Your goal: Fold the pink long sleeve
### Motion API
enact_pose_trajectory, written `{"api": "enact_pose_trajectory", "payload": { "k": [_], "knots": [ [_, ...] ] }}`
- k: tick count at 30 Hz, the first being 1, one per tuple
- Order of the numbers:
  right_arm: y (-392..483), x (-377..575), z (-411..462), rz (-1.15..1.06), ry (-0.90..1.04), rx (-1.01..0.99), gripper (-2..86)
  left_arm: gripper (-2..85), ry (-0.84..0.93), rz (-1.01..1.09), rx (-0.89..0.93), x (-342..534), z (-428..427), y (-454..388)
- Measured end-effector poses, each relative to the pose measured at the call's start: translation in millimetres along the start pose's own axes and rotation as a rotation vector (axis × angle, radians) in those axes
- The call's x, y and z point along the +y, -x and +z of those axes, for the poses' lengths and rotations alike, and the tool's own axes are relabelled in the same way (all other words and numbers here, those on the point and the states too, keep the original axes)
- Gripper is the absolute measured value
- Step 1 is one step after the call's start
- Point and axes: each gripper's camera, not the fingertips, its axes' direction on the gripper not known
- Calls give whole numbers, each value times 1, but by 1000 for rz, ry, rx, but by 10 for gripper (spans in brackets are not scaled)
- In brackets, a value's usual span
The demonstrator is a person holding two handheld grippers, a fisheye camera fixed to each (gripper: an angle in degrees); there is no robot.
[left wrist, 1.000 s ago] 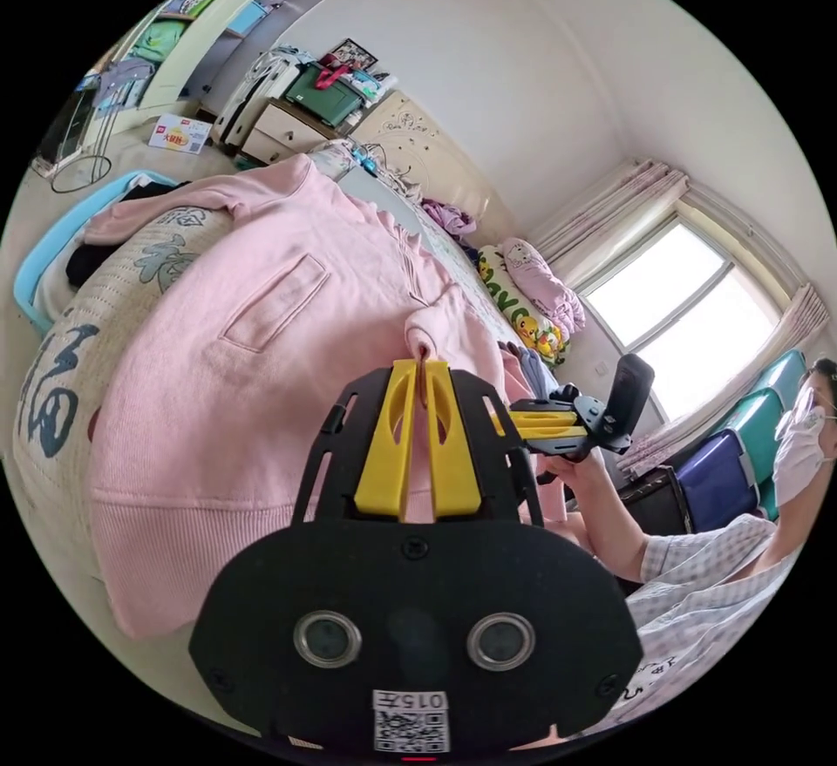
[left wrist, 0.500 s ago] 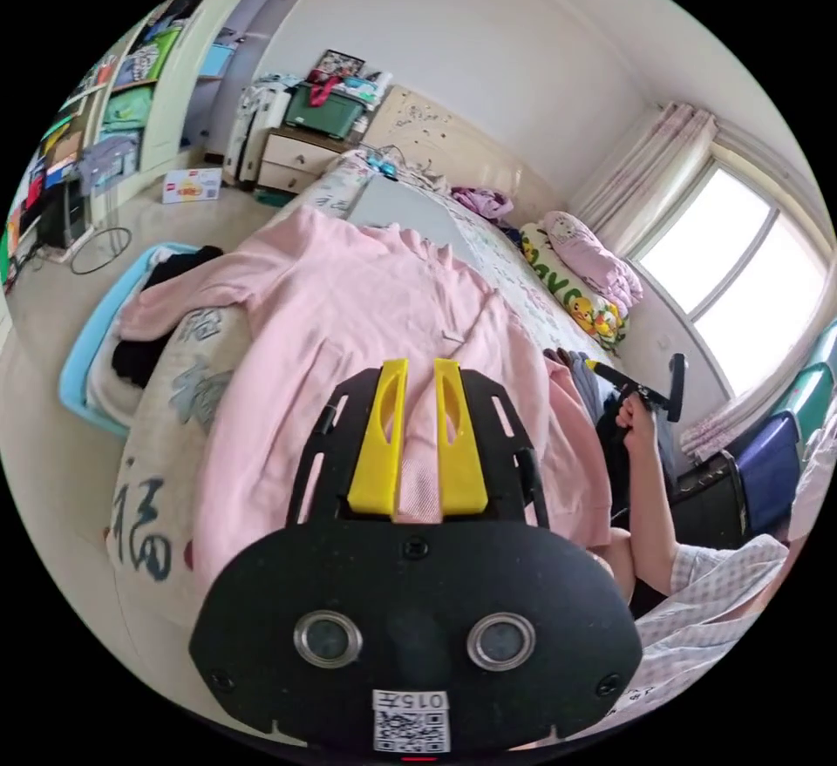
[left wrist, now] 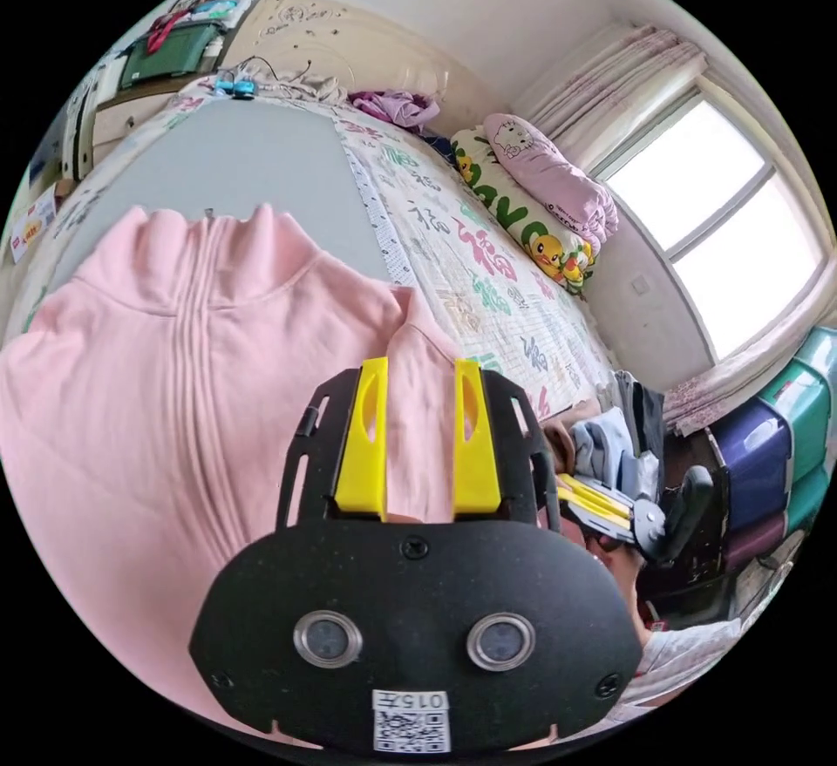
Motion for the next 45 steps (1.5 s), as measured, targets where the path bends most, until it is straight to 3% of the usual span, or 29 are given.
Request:
{"api": "enact_pose_trajectory", "payload": {
  "k": [6,11,15,20,25,28,35,39,43,45],
  "knots": [
    [-7,-25,-32,35,-23,-65,45,23,132,69,-81,-31,69,-18],
    [-3,-32,-62,26,-19,-22,42,13,74,140,-120,-42,70,-35],
    [-3,-34,-77,15,0,25,43,18,154,163,-159,-37,99,-33],
    [-17,-23,-117,15,-6,5,53,37,187,178,-83,-27,47,-23],
    [-11,8,-192,2,-102,-6,59,60,240,200,-81,71,-72,11],
    [40,48,-246,-166,-160,-34,61,63,252,143,-97,155,-127,33],
    [163,150,-327,-680,88,-594,92,74,216,23,-136,294,-187,50],
    [189,186,-344,-777,151,-592,88,81,221,18,-36,313,-179,41],
    [218,213,-344,-876,276,-486,77,60,278,83,-137,314,-163,23],
    [227,220,-343,-884,295,-367,19,43,280,94,-172,315,-164,15]
  ]
}}
